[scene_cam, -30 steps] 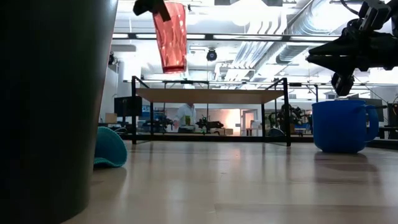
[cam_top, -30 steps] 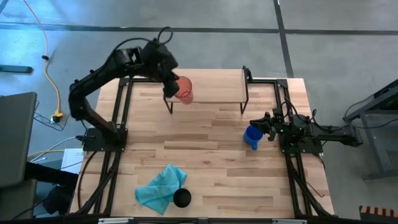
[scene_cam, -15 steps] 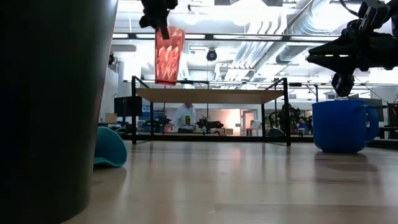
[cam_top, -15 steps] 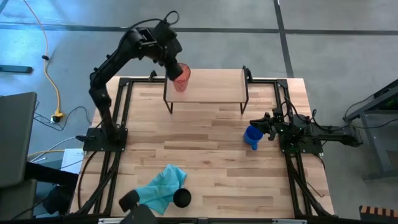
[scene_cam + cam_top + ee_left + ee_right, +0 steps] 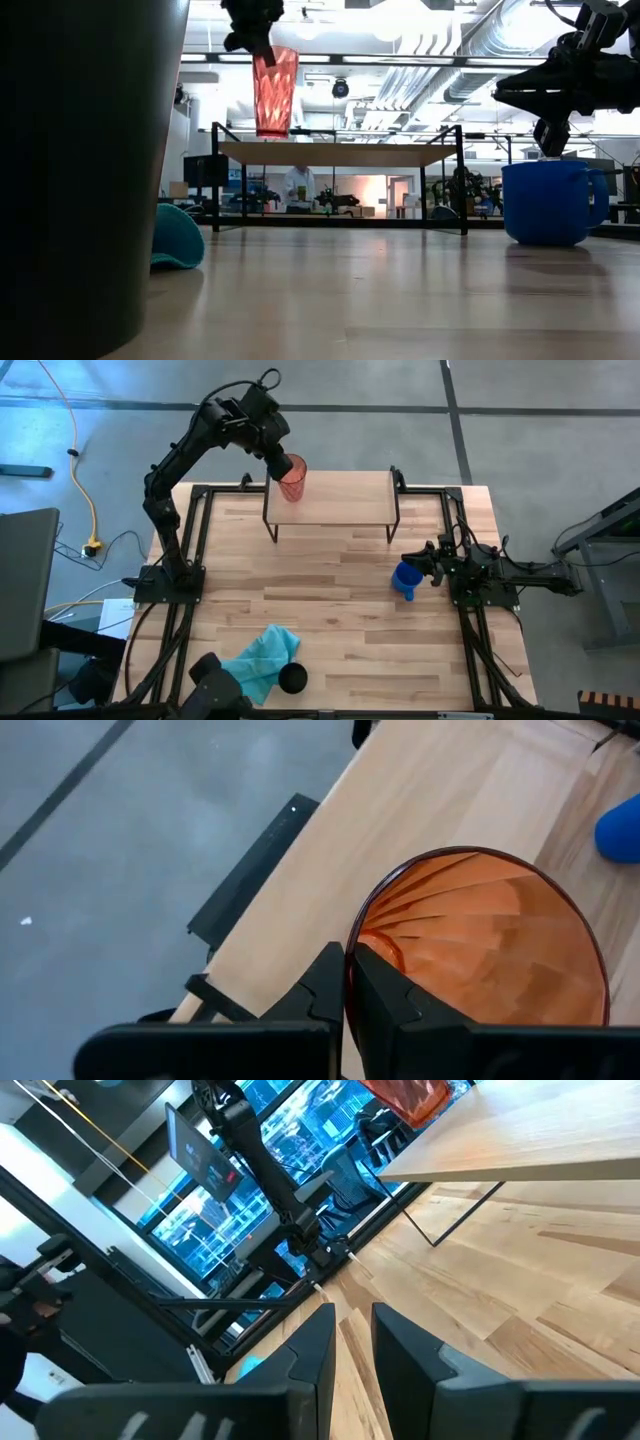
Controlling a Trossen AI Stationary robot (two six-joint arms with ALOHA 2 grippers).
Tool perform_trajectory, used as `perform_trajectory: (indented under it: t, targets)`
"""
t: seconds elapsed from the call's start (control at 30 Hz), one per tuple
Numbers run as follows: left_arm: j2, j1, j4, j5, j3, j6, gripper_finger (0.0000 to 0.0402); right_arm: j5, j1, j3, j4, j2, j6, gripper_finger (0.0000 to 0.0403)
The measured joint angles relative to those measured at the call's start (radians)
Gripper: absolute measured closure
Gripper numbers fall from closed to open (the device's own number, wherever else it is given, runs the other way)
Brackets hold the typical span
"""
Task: Stack small to large cups/mugs on shelf
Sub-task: Put the red cup on the shelf
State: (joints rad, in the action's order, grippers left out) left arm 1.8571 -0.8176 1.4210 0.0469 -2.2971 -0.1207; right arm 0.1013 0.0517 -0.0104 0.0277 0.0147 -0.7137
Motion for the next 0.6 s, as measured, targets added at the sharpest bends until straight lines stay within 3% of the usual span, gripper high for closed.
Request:
perform_trajectory:
  t: [0.6]
  targets:
    - [0.054, -0.029, 0.006, -0.003, 0.001, -0.003, 0.0401, -0.004, 0.000, 0.000, -0.002, 0.000, -0.005, 0.0346]
